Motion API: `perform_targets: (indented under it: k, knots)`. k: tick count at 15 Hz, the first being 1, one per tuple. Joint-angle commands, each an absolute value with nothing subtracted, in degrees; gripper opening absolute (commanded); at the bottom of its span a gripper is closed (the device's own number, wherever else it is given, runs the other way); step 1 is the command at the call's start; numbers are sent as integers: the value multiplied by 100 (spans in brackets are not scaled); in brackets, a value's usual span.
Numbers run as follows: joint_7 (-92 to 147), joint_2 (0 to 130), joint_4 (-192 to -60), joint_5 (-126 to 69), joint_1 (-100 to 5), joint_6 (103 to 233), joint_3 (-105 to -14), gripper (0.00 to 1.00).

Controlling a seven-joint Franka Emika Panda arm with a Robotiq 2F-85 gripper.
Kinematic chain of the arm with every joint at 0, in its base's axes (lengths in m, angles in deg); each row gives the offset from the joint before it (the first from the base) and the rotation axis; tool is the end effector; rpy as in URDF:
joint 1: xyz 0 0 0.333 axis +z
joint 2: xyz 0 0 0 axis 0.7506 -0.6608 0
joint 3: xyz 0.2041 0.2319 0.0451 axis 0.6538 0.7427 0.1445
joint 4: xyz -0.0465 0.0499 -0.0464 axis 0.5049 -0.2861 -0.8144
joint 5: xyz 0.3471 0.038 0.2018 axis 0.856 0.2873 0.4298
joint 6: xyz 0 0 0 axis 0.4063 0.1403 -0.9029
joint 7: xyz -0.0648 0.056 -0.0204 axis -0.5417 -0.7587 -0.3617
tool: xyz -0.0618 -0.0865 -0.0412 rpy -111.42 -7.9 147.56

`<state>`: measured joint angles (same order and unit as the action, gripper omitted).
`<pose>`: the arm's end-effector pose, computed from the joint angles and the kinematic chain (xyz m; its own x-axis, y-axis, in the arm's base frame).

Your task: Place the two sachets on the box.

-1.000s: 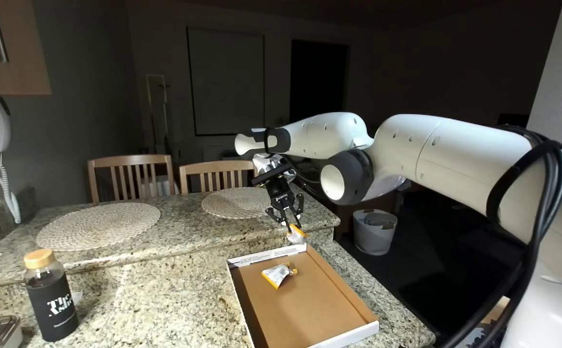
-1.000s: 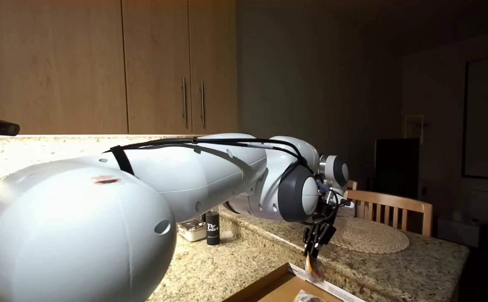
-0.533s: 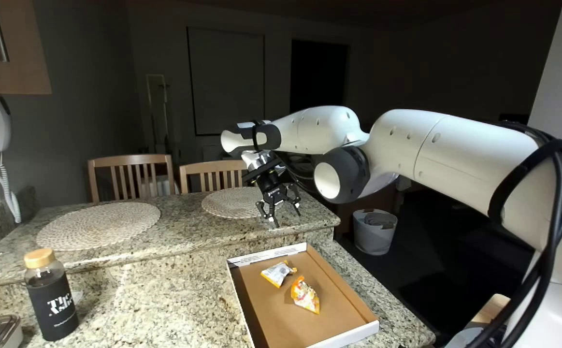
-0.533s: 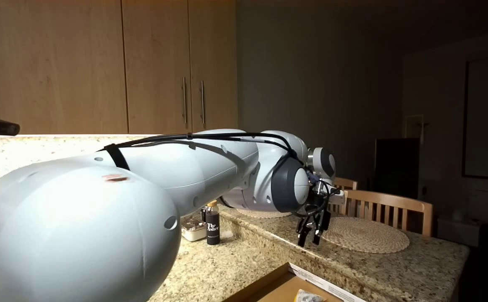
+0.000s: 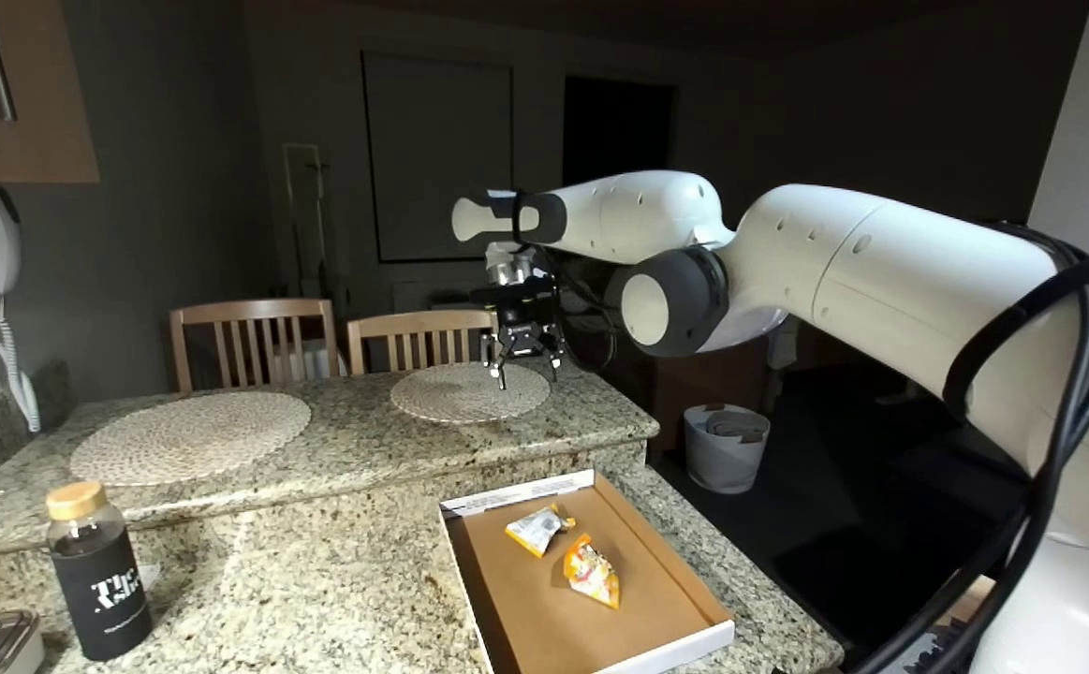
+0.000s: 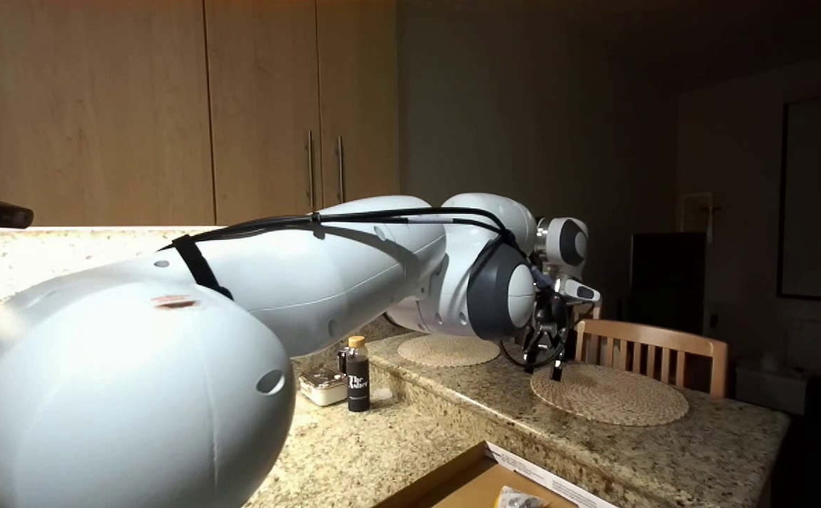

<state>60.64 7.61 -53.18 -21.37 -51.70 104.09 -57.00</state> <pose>0.7580 -0.0379 0.2557 0.6871 -0.6427 -0.3387 -0.6154 -0.7627 0.1989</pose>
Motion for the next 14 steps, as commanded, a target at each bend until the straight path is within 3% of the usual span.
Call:
perform_targets:
  k: [1,9,14]
  knots:
    - [5941,945,-5348,-2063,-5280,11329,-5610,100]
    - [5601,956,-5318,-2262,-5156,13948,-5731,100]
    - [4965,1102,-5318,-2429,-5084,13443,-5846,100]
